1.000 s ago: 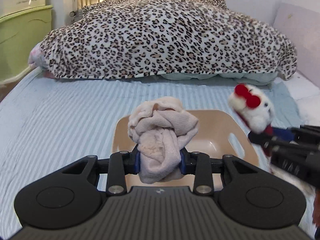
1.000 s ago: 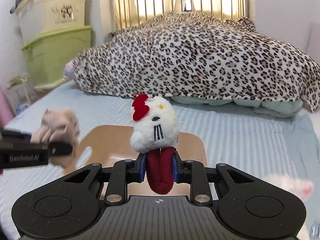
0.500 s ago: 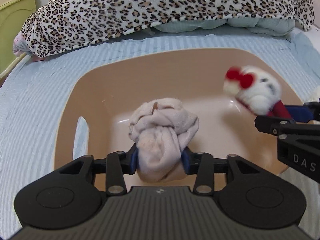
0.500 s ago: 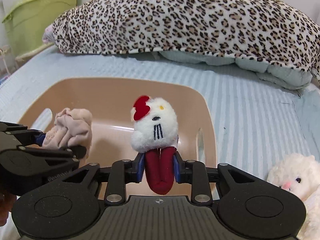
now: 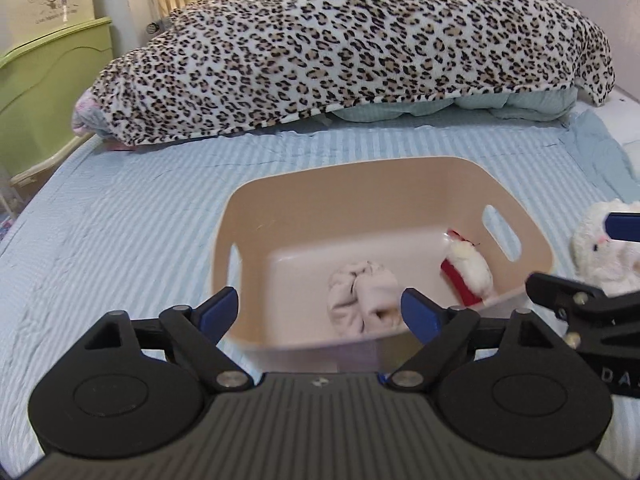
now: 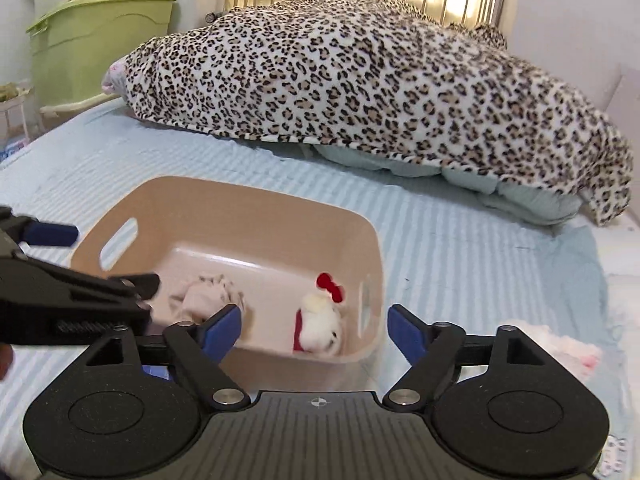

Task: Organize objects
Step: 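Carry cloth and plush over the basket and open both grippers to drop them, then grasp the star-printed black box with the left gripper while the right grasps the herb bag, then carry both items over the basket and open both grippers to drop them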

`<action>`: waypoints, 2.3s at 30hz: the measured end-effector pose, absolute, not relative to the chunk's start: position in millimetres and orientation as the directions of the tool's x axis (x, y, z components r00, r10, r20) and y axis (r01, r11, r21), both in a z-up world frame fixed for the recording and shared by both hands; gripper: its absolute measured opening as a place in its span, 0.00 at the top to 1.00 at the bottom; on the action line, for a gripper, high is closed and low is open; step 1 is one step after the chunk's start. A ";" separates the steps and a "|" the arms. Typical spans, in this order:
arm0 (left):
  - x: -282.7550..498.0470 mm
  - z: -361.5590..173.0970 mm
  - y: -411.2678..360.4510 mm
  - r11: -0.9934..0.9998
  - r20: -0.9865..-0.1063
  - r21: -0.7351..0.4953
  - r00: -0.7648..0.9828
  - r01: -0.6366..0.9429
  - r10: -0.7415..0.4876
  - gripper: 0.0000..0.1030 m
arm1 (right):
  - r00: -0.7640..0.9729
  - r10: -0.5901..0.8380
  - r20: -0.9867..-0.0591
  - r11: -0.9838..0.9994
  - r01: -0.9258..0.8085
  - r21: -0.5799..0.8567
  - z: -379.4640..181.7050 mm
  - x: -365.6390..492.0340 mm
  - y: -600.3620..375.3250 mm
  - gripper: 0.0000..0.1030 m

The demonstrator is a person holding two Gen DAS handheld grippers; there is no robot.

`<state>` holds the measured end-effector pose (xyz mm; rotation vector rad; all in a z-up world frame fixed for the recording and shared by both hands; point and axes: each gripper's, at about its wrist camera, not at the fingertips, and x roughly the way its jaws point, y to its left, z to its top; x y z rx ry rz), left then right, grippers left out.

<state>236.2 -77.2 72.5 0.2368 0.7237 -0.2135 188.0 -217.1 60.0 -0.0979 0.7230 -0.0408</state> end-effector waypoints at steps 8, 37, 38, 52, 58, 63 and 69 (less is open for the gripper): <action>178.3 64.9 -59.1 0.952 -0.704 0.099 0.696 0.289 -0.138 0.11 | 0.731 -0.083 -0.677 0.987 -0.035 -0.159 58.2 123.9 -207.3 0.04; 129.1 -38.6 -62.1 0.950 -0.836 0.044 0.532 0.309 -0.135 0.11 | 0.660 -0.049 -0.750 0.989 -0.074 -0.129 -44.2 84.5 -227.9 0.02; 131.2 -41.1 -60.4 0.952 -0.841 0.036 0.524 0.304 -0.136 0.11 | 0.661 -0.043 -0.749 0.988 -0.080 -0.128 -46.9 88.5 -226.4 0.02; 148.7 -55.2 -45.5 0.949 -0.857 0.010 0.492 0.317 -0.155 0.44 | 0.612 -0.010 -0.791 0.997 -0.055 -0.055 -93.3 142.5 -221.3 0.34; 145.1 -51.9 -46.5 0.943 -0.842 0.025 0.516 0.330 -0.158 0.45 | 0.625 0.010 -0.780 0.995 -0.081 -0.052 -89.5 134.1 -217.6 0.87; 140.4 -39.3 -43.9 0.941 -0.822 0.032 0.545 0.336 -0.166 0.45 | 0.642 0.013 -0.766 0.997 -0.069 -0.042 -79.5 125.1 -218.5 0.87; 138.3 -10.2 -38.1 0.945 -0.779 0.033 0.601 0.326 -0.180 0.45 | 0.713 0.026 -0.700 0.998 -0.054 -0.018 -48.0 109.3 -218.8 0.87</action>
